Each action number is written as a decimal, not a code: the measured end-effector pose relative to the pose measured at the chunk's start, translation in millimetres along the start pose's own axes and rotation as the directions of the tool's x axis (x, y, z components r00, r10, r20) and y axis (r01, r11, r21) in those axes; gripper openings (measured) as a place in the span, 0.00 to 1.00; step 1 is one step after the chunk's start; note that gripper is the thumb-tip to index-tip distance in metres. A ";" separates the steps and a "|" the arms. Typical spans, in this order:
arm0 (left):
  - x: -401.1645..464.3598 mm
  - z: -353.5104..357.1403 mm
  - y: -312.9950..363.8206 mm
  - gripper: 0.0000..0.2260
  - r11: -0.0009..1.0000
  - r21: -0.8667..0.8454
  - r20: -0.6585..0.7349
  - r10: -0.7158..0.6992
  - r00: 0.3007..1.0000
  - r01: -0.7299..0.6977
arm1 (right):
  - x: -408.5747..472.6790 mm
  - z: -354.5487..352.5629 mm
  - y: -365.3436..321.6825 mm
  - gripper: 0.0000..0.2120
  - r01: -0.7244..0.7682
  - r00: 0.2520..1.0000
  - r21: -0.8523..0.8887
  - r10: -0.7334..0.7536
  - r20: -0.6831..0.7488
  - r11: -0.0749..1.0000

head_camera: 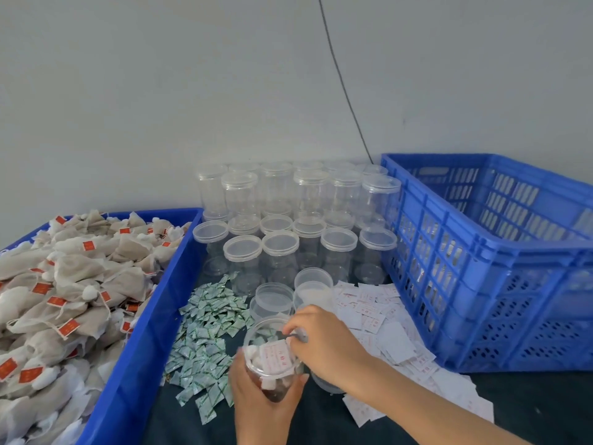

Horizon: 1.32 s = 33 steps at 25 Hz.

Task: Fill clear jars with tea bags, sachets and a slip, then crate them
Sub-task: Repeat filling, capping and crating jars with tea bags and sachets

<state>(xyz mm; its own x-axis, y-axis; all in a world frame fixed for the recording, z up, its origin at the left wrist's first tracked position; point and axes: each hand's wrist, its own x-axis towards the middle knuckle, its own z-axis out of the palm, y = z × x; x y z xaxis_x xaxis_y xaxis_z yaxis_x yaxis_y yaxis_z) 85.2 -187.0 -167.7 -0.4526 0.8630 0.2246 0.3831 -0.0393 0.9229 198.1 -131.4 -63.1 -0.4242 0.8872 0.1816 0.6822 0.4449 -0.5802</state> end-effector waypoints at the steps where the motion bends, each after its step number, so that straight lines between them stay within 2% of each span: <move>1: 2.2 0.3 0.6 0.44 0.994 0.095 0.011 0.046 0.999 -0.047 | -3.7 -3.9 3.4 0.08 -0.003 1.000 0.005 0.003 -0.015 1.000; 3: 4.9 1.9 7.0 0.46 0.959 0.228 0.005 0.172 0.985 -0.169 | -10.2 -11.7 10.1 0.07 -0.014 0.999 0.021 0.014 -0.042 1.000; 6: 7.5 -0.6 35.6 0.51 0.897 0.253 -0.035 0.384 0.923 -0.363 | -18.3 -29.2 11.2 0.08 -0.009 0.995 0.031 0.012 -0.098 0.999; 8: 15.1 0.4 59.7 0.49 0.837 0.248 -0.015 0.507 0.862 -0.488 | -23.3 -52.9 7.0 0.07 0.001 0.991 0.037 0.004 -0.133 0.999; 10: 22.7 1.1 87.8 0.44 0.749 0.315 -0.010 0.617 0.787 -0.583 | -28.3 -84.2 2.6 0.05 0.024 0.983 0.001 -0.024 -0.184 1.000; 12: 32.0 3.5 129.6 0.40 0.660 0.320 0.045 0.706 0.706 -0.680 | -34.2 -122.0 -0.4 0.05 0.043 0.965 -0.038 -0.052 -0.256 0.998; 16: 53.3 25.2 225.4 0.39 0.568 0.241 0.080 0.796 0.600 -0.787 | -42.3 -219.4 -9.6 0.04 0.081 0.913 -0.134 -0.128 -0.388 0.988; 19: 73.8 60.4 302.9 0.38 0.563 0.056 0.053 0.823 0.565 -0.825 | -35.6 -300.2 -8.9 0.09 -0.008 0.794 -0.354 -0.209 -0.571 0.935; 21: 85.1 91.2 345.9 0.36 0.531 -0.008 0.084 0.845 0.528 -0.848 | -30.4 -344.4 -0.2 0.10 -0.124 0.751 -0.439 -0.205 -0.628 0.890; 23: 90.8 126.7 374.7 0.33 0.559 -0.068 0.181 0.822 0.540 -0.827 | -29.8 -376.9 18.1 0.09 -0.266 0.744 -0.449 -0.115 -0.659 0.853; 26: 90.0 179.1 388.0 0.32 0.612 -0.050 0.445 0.721 0.531 -0.789 | -32.5 -397.3 56.2 0.08 -0.459 0.749 -0.450 0.061 -0.660 0.766; 28: 88.6 207.0 383.9 0.33 0.579 0.017 0.603 0.644 0.470 -0.815 | -34.3 -394.7 85.6 0.09 -0.549 0.773 -0.471 0.206 -0.600 0.690; 30: 87.4 226.9 377.5 0.32 0.516 0.048 0.723 0.573 0.386 -0.855 | -38.3 -385.6 112.1 0.11 -0.617 0.758 -0.418 0.360 -0.545 0.667; 33: 85.9 249.1 370.3 0.22 0.350 0.100 0.893 0.382 0.240 -0.931 | -38.1 -368.7 144.6 0.09 -0.659 0.752 -0.492 0.487 -0.444 0.570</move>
<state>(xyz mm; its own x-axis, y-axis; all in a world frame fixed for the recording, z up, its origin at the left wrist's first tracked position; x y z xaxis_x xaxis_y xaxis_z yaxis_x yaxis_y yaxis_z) 388.7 -2.0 115.5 0.7566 0.6414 0.1271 0.6363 -0.7670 0.0829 532.6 -55.8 138.8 0.2774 0.9384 0.2062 0.9607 -0.2709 -0.0598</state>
